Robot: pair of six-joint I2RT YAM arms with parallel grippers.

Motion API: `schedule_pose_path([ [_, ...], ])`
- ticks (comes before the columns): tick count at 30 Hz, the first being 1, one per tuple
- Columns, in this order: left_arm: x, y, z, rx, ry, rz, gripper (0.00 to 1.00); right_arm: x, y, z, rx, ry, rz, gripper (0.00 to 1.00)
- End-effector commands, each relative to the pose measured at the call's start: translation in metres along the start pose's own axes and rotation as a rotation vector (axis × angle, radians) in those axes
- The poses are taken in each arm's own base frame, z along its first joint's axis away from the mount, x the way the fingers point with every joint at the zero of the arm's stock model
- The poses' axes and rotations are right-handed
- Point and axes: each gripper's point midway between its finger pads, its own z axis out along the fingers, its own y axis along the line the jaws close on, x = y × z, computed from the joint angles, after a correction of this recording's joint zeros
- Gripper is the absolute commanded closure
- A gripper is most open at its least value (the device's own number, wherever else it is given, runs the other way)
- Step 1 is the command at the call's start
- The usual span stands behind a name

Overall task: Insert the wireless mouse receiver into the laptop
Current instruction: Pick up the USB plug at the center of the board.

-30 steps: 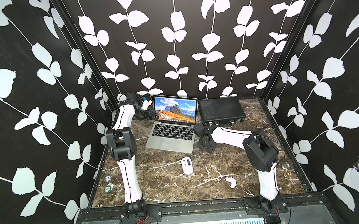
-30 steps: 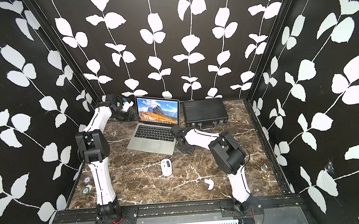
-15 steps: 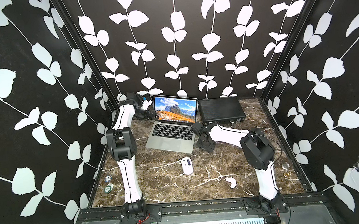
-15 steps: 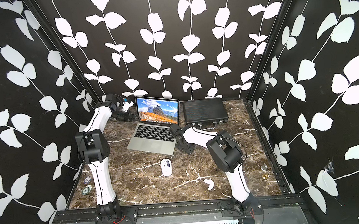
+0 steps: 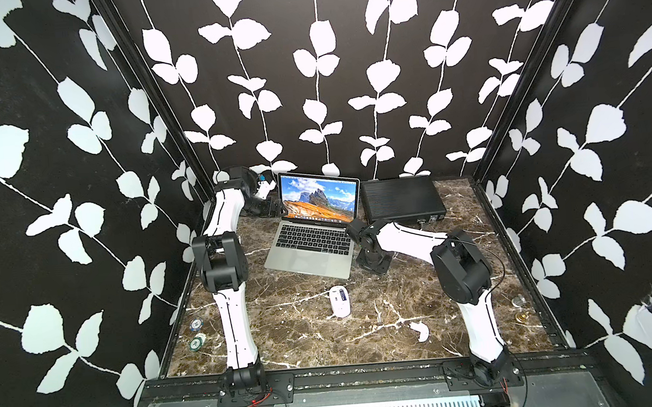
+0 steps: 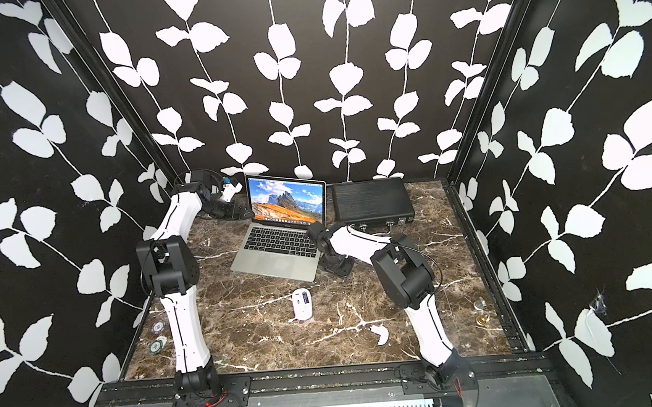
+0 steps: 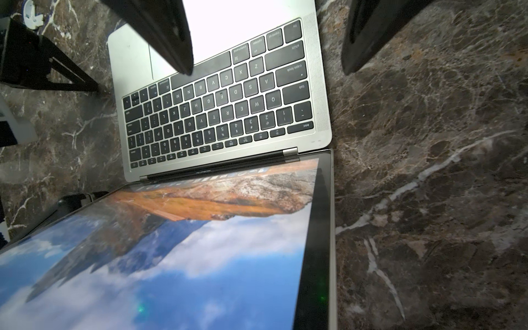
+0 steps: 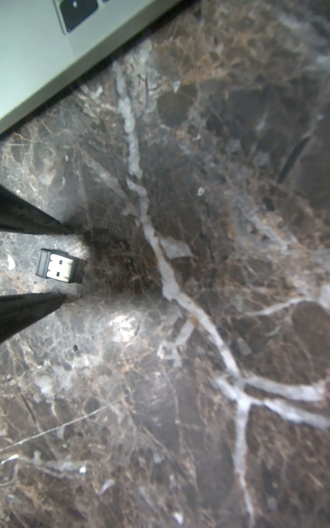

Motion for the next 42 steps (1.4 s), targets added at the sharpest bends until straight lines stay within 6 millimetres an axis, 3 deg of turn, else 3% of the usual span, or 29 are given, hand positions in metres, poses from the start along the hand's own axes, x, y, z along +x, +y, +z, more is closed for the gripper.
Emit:
schedule_pose_path([
  [1, -0.010, -0.008, -0.020, 0.002, -0.032, 0.029, 0.16, 0.003, -0.020, 0.016, 0.094, 0.025, 0.015, 0.65],
  [13, -0.009, -0.009, -0.020, 0.009, -0.031, 0.032, 0.16, 0.006, -0.031, 0.023, 0.102, 0.025, 0.021, 0.74],
  [30, -0.003, -0.008, -0.017, 0.014, -0.003, 0.024, 0.16, -0.016, -0.027, 0.018, 0.030, -0.058, -0.150, 0.85],
  [35, 0.003, -0.010, -0.017, 0.029, 0.022, 0.019, 0.16, -0.016, -0.019, 0.017, 0.001, -0.032, -0.275, 0.88],
  [42, 0.016, -0.009, -0.011, 0.048, 0.065, 0.004, 0.17, -0.027, 0.007, -0.003, -0.103, -0.018, -0.508, 0.90],
])
